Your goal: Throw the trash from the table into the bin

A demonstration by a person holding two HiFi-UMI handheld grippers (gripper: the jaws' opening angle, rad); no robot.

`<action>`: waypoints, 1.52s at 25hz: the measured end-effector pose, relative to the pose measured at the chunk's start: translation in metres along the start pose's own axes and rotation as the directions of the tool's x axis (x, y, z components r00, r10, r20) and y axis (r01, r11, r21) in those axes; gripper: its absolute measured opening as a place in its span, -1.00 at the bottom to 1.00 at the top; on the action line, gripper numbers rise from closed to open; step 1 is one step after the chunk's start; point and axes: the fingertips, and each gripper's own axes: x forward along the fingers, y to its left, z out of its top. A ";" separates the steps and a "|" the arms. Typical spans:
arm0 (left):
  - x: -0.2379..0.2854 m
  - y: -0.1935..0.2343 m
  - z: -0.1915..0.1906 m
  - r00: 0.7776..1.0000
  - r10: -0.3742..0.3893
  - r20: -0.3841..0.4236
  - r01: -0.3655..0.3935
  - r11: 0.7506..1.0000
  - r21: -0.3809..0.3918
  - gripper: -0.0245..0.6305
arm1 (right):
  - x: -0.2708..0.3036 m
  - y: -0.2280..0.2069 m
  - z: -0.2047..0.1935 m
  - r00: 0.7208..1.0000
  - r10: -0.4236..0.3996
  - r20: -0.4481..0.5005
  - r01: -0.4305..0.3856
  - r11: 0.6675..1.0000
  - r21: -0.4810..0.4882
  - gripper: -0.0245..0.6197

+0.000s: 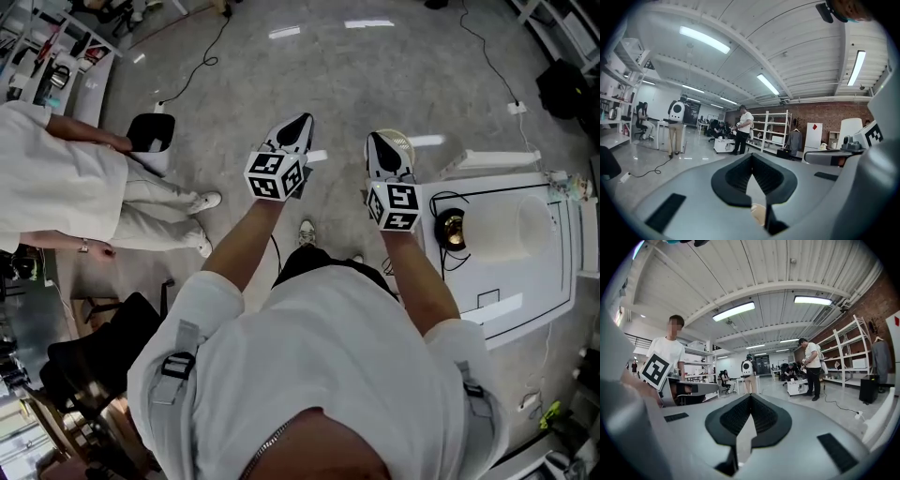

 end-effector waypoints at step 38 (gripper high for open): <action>-0.036 -0.365 -0.099 0.741 -0.648 -0.178 0.661 0.750 0.020 -0.89 | -0.440 -0.165 -0.057 0.628 -0.777 -0.046 0.778 0.625 0.060 -0.90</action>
